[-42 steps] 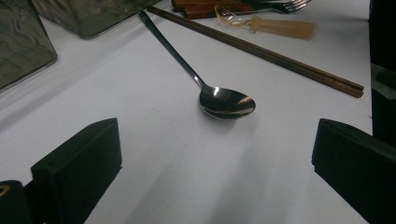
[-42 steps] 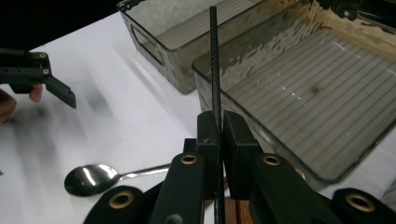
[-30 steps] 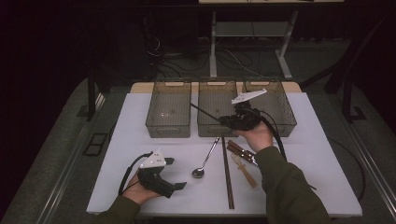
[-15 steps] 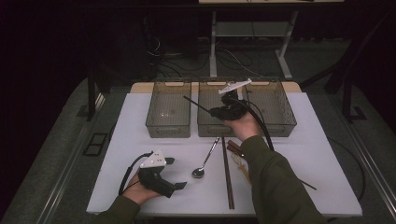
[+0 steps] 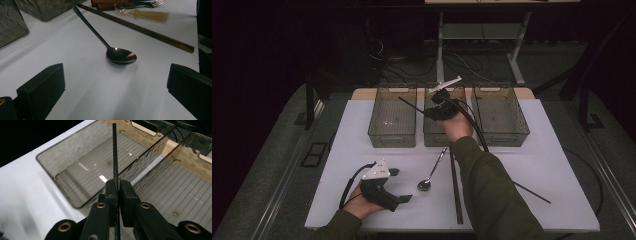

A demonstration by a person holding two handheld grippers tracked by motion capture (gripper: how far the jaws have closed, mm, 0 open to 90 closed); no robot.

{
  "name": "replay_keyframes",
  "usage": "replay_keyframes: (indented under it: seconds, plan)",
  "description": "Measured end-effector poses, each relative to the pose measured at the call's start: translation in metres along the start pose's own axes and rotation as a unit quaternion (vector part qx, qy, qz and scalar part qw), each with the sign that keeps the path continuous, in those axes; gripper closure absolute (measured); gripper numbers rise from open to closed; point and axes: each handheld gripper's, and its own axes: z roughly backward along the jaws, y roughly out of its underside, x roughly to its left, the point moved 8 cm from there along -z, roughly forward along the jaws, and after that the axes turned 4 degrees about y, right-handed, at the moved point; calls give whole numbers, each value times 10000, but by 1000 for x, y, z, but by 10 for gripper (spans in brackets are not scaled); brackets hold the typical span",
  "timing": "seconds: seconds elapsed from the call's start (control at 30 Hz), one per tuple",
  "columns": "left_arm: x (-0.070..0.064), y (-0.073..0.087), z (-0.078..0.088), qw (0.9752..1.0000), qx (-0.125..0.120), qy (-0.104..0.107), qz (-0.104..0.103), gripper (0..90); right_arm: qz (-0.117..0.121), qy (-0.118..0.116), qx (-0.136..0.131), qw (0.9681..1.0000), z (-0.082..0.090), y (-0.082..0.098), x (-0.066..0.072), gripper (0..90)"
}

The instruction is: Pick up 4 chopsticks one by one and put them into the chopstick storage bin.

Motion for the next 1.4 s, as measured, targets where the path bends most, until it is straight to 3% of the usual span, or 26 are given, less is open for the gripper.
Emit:
replay_keyframes:
  seconds: [0.53,0.8,1.13,1.23,1.4]
  plan:
    - [-1,-2,0,10000,-41,49,-26,6,-71,185,258,9995,-57,-26,10,854]
    - [-1,-2,2,9999,-39,86,-53,6,-136,260,402,9988,-84,-37,21,853]
    - [-2,-4,2,9999,-59,107,-83,6,-194,230,485,9984,-105,-41,36,845]
    - [-2,-4,3,9999,-67,112,-92,6,-116,297,380,9988,-105,-42,37,718]
    - [-1,-4,3,9999,-77,108,-82,6,-132,316,283,9990,-97,-46,34,595]
